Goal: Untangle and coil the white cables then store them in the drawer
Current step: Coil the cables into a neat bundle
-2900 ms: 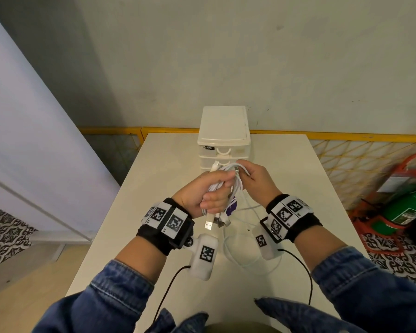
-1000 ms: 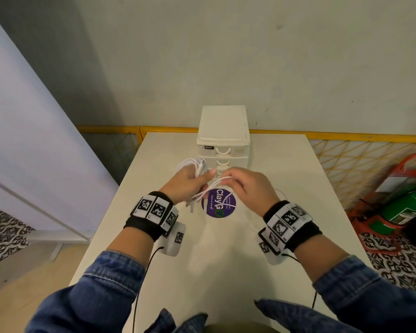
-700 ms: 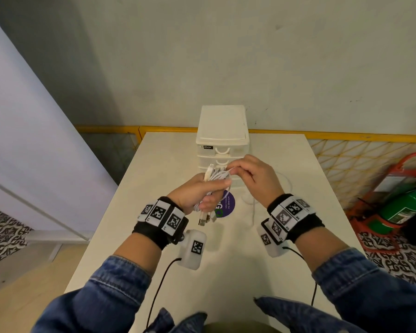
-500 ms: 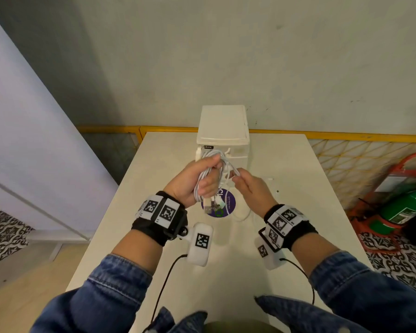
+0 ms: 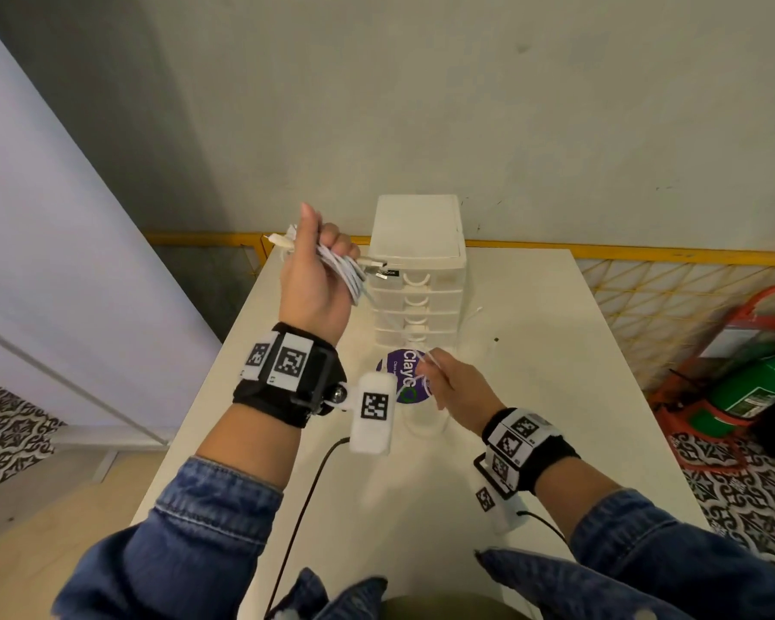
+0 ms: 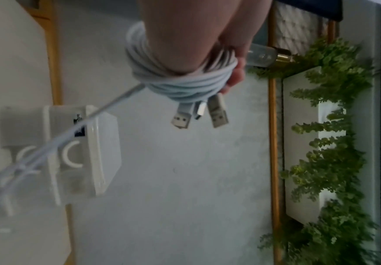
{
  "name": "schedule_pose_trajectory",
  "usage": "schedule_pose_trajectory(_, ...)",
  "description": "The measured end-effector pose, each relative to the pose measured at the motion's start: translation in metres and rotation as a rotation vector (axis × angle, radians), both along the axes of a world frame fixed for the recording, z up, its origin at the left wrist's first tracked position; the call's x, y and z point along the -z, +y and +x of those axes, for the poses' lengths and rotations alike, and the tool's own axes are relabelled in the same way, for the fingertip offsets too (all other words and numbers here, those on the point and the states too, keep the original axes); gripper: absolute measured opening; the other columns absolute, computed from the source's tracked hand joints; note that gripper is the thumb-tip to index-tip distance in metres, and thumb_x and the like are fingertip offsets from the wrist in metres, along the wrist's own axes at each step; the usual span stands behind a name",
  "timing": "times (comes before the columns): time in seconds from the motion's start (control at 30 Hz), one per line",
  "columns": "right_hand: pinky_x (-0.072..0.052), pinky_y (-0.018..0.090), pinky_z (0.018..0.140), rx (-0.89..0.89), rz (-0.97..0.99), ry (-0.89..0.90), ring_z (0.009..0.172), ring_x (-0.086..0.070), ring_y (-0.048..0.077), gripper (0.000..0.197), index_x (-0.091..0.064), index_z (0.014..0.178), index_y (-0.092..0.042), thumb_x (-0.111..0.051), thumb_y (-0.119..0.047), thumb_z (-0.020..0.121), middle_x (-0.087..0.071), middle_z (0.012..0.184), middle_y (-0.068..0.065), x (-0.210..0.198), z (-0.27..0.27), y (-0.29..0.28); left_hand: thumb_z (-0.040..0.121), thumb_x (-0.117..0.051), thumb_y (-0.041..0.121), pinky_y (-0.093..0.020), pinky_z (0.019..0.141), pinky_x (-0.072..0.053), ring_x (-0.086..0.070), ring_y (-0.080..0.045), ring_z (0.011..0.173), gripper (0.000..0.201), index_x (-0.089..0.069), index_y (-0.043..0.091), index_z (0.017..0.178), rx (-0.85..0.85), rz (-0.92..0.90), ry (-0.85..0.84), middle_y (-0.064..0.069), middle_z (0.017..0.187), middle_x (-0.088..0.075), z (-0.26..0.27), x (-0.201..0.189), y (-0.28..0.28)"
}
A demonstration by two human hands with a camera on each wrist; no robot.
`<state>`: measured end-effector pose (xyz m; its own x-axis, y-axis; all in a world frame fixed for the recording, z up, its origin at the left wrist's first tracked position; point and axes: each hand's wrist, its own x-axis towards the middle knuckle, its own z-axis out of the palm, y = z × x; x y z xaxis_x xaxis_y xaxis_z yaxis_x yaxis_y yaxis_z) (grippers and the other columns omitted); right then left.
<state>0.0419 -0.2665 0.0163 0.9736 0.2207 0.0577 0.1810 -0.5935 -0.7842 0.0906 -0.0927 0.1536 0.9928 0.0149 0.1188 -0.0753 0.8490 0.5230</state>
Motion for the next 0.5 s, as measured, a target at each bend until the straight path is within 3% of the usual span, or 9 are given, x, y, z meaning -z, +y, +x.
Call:
schedule_pose_trajectory(0.07, -0.036, 0.024, 0.068, -0.133, -0.079, -0.015, 0.068, -0.05, 0.009, 0.017, -0.05, 0.084, -0.028, -0.041, -0.024, 0.097, -0.057, 0.071, -0.014, -0.004, -0.005, 0.006, 0.097, -0.046, 0.031, -0.022, 0.051, -0.041, -0.046, -0.009, 0.048, 0.03, -0.048, 0.015, 0.072, -0.161, 0.185, 0.023, 0.004, 0.054, -0.047, 0.003, 0.004, 0.0)
schedule_pose_trajectory(0.13, -0.036, 0.011, 0.065, -0.221, -0.068, -0.076, 0.07, -0.052, -0.006, 0.016, -0.06, 0.096, -0.019, -0.046, -0.024, 0.095, -0.06, 0.078, -0.022, -0.012, -0.011, 0.013, 0.095, -0.05, 0.027, -0.025, 0.051, -0.045, -0.051, -0.012, 0.051, 0.021, -0.05, 0.008, 0.086, -0.331, 0.478, -0.01, 0.004, 0.057, -0.053, 0.007, 0.015, 0.003)
schedule_pose_trajectory(0.2, -0.038, 0.01, 0.063, -0.249, -0.024, -0.138, 0.068, -0.055, -0.006, 0.015, -0.062, 0.091, -0.024, -0.049, -0.029, 0.093, -0.06, 0.07, -0.025, -0.02, -0.014, 0.019, 0.094, -0.053, 0.026, -0.022, 0.051, -0.046, -0.054, -0.009, 0.051, 0.027, -0.053, -0.001, 0.095, -0.446, 0.86, -0.093, 0.004, 0.058, -0.058, 0.008, 0.031, 0.006)
schedule_pose_trajectory(0.23, -0.043, 0.013, 0.067, -0.248, 0.004, -0.157, 0.072, -0.058, -0.003, 0.017, -0.064, 0.09, -0.025, -0.049, -0.032, 0.093, -0.063, 0.075, -0.021, -0.026, -0.015, 0.022, 0.093, -0.054, 0.025, -0.019, 0.051, -0.045, -0.054, -0.005, 0.048, 0.028, -0.057, -0.002, 0.09, -0.455, 1.05, -0.156, 0.001, 0.057, -0.058, 0.007, 0.038, 0.007)
schedule_pose_trajectory(0.3, -0.048, 0.024, 0.077, -0.229, 0.091, -0.182, 0.08, -0.063, 0.007, 0.023, -0.067, 0.092, -0.023, -0.048, -0.035, 0.092, -0.07, 0.085, -0.01, -0.037, -0.014, 0.023, 0.092, -0.057, 0.025, -0.02, 0.049, -0.044, -0.051, -0.004, 0.04, 0.029, -0.061, -0.001, 0.079, -0.327, 1.361, -0.268, -0.008, 0.053, -0.059, 0.002, 0.051, 0.007)
schedule_pose_trajectory(0.37, -0.049, 0.026, 0.078, -0.216, 0.149, -0.222, 0.082, -0.064, 0.01, 0.023, -0.069, 0.092, -0.02, -0.048, -0.03, 0.093, -0.071, 0.087, -0.004, -0.05, -0.01, 0.021, 0.092, -0.057, 0.033, -0.027, 0.045, -0.04, -0.047, -0.015, 0.036, 0.045, -0.061, -0.006, 0.068, -0.052, 1.549, -0.317, -0.019, 0.048, -0.056, -0.003, 0.063, 0.007)
schedule_pose_trajectory(0.43, -0.051, 0.026, 0.078, -0.218, 0.143, -0.254, 0.084, -0.065, 0.009, 0.021, -0.07, 0.091, -0.022, -0.049, -0.024, 0.093, -0.073, 0.088, -0.004, -0.058, -0.006, 0.015, 0.092, -0.052, 0.044, -0.029, 0.044, -0.039, -0.044, -0.023, 0.037, 0.06, -0.055, -0.003, 0.054, 0.2, 1.546, -0.286, -0.017, 0.042, -0.05, -0.011, 0.067, 0.006)
schedule_pose_trajectory(0.5, -0.054, 0.033, 0.076, -0.161, 0.117, -0.238, 0.082, -0.066, 0.012, 0.016, -0.067, 0.088, -0.027, -0.052, -0.034, 0.088, -0.073, 0.087, -0.001, -0.061, -0.001, 0.006, 0.089, -0.048, 0.054, -0.03, 0.05, -0.041, -0.044, -0.026, 0.042, 0.067, -0.051, -0.003, 0.055, 0.375, 1.449, -0.217, -0.015, 0.043, -0.048, -0.018, 0.065, 0.005)
